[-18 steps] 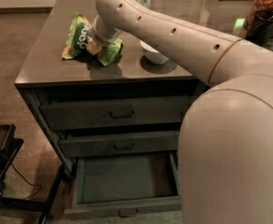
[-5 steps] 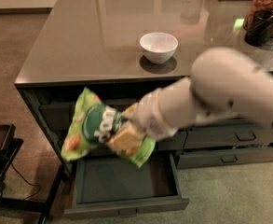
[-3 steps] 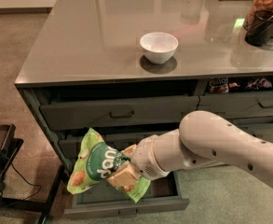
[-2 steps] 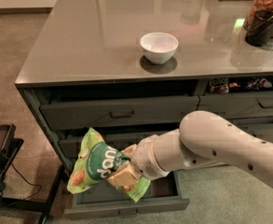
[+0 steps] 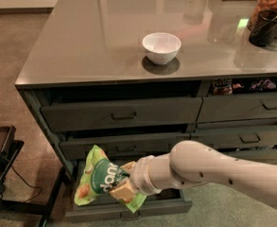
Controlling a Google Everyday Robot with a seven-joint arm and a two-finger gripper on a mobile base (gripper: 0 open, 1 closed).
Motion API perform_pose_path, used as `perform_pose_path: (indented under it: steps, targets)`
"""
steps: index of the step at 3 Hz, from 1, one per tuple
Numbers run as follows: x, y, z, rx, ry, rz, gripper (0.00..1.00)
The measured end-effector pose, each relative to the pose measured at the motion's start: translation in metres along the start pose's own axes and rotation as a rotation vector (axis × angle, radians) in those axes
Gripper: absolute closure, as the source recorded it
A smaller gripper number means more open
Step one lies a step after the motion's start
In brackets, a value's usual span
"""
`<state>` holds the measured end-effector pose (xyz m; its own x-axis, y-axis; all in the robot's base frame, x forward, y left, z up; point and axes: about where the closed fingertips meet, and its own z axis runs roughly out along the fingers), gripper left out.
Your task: Place green rice chip bag into bottom drawer
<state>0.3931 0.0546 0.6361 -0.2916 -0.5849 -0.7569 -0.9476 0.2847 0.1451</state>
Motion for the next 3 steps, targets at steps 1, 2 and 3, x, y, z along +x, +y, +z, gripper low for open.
perform_pose_path:
  steps: [1, 2, 3]
  targets:
    - [0.027, -0.034, 0.044, 0.039, -0.060, -0.017, 1.00]
    - [0.064, -0.070, 0.091, 0.028, -0.086, 0.014, 1.00]
    - [0.080, -0.064, 0.109, -0.008, -0.098, 0.064, 1.00]
